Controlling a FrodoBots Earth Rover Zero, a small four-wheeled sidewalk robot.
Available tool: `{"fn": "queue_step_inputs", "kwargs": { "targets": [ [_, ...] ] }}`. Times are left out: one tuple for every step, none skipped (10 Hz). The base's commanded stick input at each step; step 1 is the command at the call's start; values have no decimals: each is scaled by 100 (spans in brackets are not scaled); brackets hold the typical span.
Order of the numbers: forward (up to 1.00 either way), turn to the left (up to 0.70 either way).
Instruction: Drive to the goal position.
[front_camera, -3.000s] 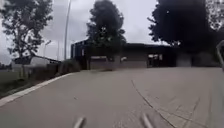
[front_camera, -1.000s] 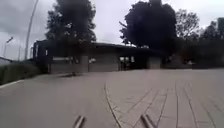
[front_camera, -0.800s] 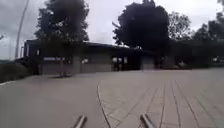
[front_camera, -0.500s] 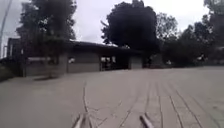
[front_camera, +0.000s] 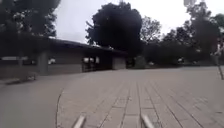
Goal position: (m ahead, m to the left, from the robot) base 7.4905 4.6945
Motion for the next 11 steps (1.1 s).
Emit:
{"fn": "queue_step_inputs", "kwargs": {
  "targets": [
    [98,-17],
    [98,-21],
    [98,-25],
    [98,-29],
    [98,-27],
    [98,-24],
    [98,-21],
    [98,-4],
    [98,29],
    [98,38],
    [98,38]
  ]
}}
